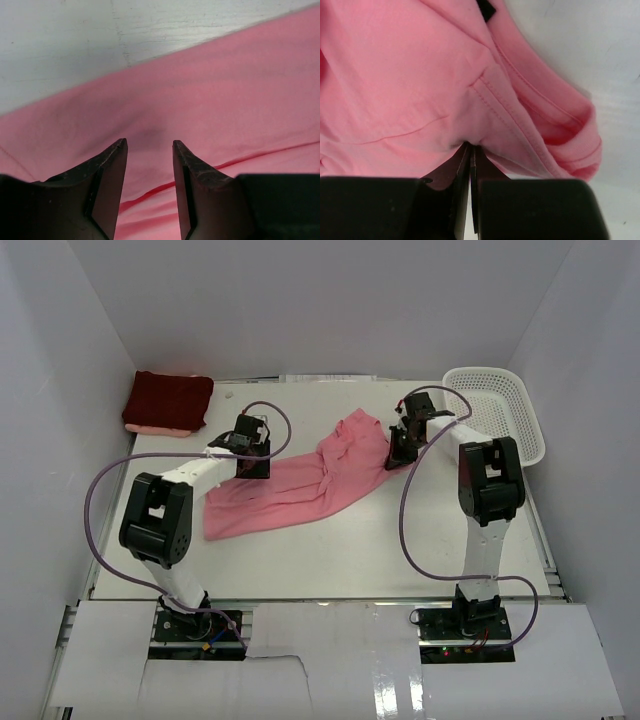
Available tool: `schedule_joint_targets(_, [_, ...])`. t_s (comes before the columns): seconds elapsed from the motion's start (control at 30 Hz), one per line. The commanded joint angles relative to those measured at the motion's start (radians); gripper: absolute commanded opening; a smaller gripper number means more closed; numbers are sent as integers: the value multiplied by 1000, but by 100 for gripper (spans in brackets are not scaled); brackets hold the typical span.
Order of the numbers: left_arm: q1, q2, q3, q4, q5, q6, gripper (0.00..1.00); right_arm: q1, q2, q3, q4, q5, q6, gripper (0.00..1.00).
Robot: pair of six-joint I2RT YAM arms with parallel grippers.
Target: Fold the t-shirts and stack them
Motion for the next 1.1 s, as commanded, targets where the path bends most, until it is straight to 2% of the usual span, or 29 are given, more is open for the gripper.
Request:
schedule_joint_targets(0.0, [11, 28, 23, 5, -15, -4, 52, -30, 91, 69, -12, 51, 3, 8])
schedule_joint_targets(0.37, [39, 155, 52, -100, -27, -63, 51, -64, 247, 333, -38, 25, 11, 8])
schedule_joint_targets(0.47, [37, 151, 43, -160, -33, -91, 51, -78, 298, 388, -39, 1, 14, 8])
schedule_joint_targets(0.63, [36, 59, -44, -199, 68, -159, 50, -113, 387, 544, -38, -67, 25, 9])
schedule_joint_targets(0.83, [-72, -79, -159, -281, 133, -247, 50, -132, 475, 675, -29, -136, 26, 11])
schedule_joint_targets(0.87, [-117, -118, -175, -292, 184, -264, 51, -138, 488, 684, -24, -159, 26, 11])
schedule_joint_targets(1.07, [-307, -253, -290, -323, 287, -451, 51, -148, 518, 717, 37, -265, 23, 13])
